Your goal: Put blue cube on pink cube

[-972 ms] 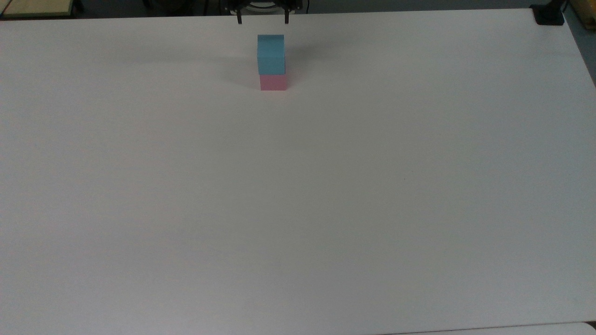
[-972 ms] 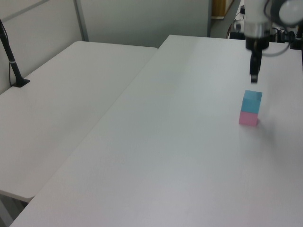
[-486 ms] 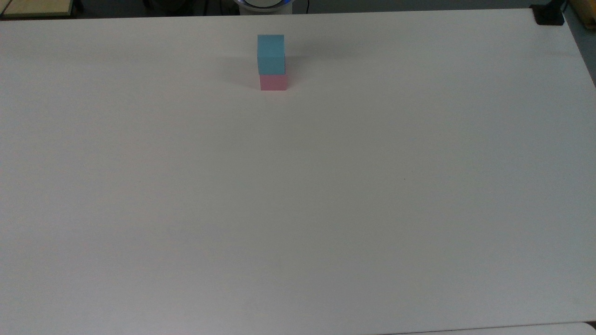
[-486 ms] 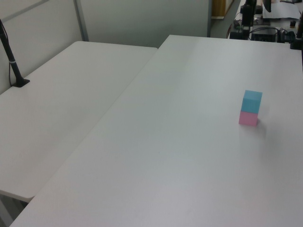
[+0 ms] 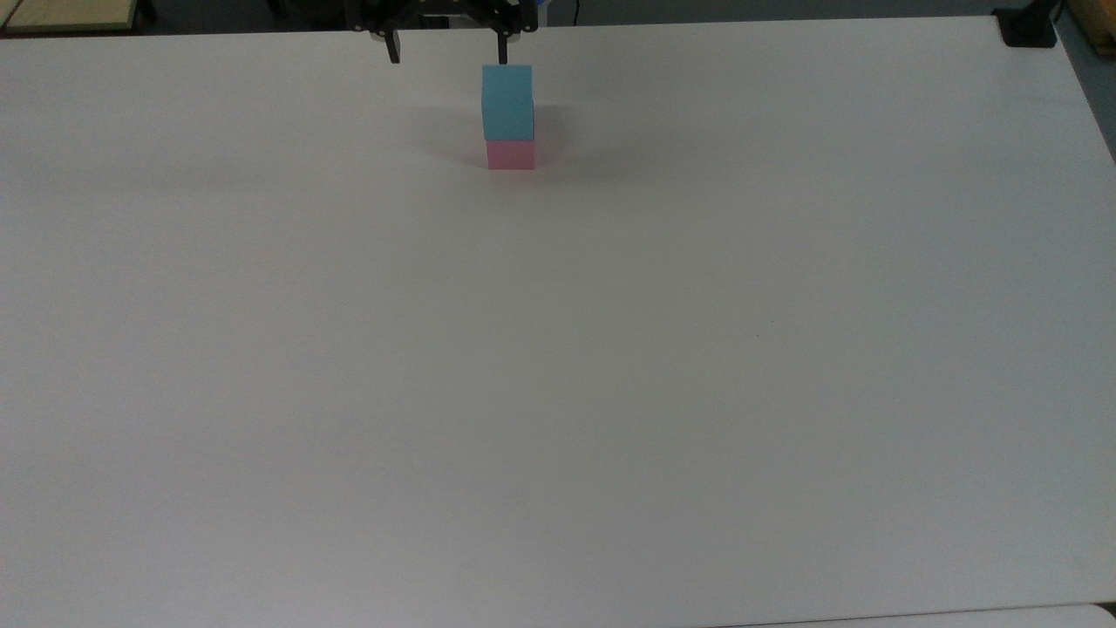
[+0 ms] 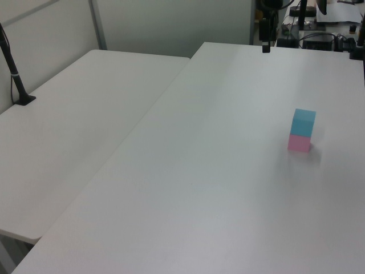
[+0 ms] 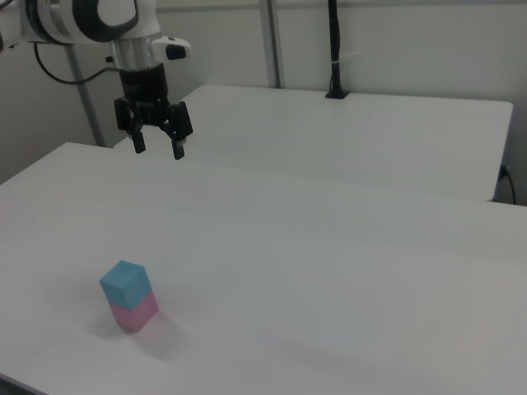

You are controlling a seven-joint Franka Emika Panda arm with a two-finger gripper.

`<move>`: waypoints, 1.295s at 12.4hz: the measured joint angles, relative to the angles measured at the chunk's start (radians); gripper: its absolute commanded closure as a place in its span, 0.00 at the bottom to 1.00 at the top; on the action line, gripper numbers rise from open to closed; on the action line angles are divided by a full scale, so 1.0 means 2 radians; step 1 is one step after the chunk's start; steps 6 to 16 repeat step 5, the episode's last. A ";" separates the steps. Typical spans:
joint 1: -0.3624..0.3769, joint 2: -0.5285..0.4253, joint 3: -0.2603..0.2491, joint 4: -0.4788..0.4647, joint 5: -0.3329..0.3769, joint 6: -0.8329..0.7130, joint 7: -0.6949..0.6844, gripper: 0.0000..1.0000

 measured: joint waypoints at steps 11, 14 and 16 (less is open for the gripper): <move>-0.002 -0.003 -0.010 0.012 0.000 0.000 -0.001 0.00; -0.002 -0.003 -0.010 0.012 0.000 0.000 -0.001 0.00; -0.002 -0.003 -0.010 0.012 0.000 0.000 -0.001 0.00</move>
